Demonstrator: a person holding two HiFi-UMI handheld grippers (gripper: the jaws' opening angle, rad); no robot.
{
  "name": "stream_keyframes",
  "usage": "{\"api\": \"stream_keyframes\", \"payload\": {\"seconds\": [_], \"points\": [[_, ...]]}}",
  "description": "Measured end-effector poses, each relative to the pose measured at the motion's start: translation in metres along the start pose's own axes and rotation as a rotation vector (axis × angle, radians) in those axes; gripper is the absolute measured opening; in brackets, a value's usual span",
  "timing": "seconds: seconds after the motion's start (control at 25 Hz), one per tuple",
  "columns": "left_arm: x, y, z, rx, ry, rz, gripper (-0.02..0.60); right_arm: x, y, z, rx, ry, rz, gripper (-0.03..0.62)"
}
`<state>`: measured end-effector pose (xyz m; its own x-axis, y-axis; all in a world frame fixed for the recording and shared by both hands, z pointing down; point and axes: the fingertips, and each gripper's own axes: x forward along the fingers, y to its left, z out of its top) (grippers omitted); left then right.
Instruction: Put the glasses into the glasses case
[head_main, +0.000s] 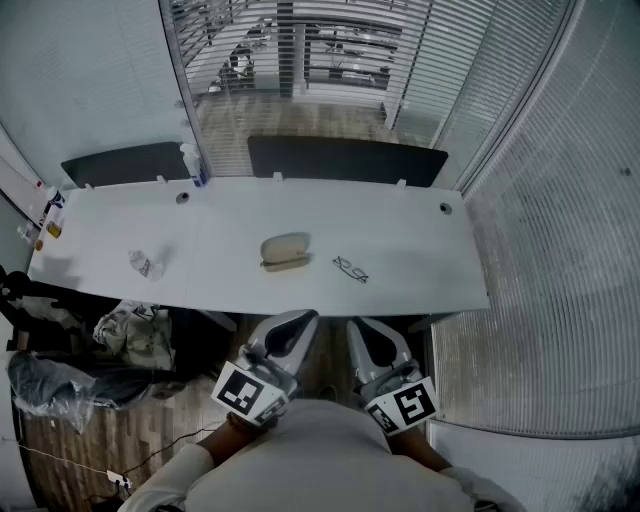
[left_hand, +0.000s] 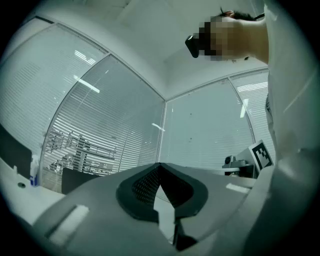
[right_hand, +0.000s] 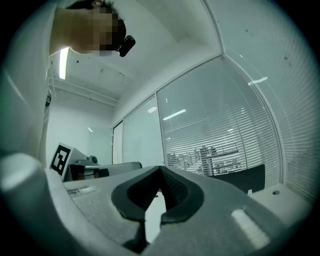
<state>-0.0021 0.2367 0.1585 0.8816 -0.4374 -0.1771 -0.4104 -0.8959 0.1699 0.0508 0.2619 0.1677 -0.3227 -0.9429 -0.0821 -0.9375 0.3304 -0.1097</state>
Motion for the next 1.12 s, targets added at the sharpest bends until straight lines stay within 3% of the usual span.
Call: {"api": "stream_keyframes", "payload": {"seconds": [0.8, 1.12], "points": [[0.010, -0.009, -0.005, -0.007, 0.025, 0.013, 0.003, -0.009, -0.018, 0.011, 0.046, -0.038, -0.005, 0.002], [0.021, -0.025, -0.020, -0.016, 0.039, 0.059, 0.003, -0.027, -0.037, 0.007, 0.073, -0.026, 0.020, 0.002]]}}
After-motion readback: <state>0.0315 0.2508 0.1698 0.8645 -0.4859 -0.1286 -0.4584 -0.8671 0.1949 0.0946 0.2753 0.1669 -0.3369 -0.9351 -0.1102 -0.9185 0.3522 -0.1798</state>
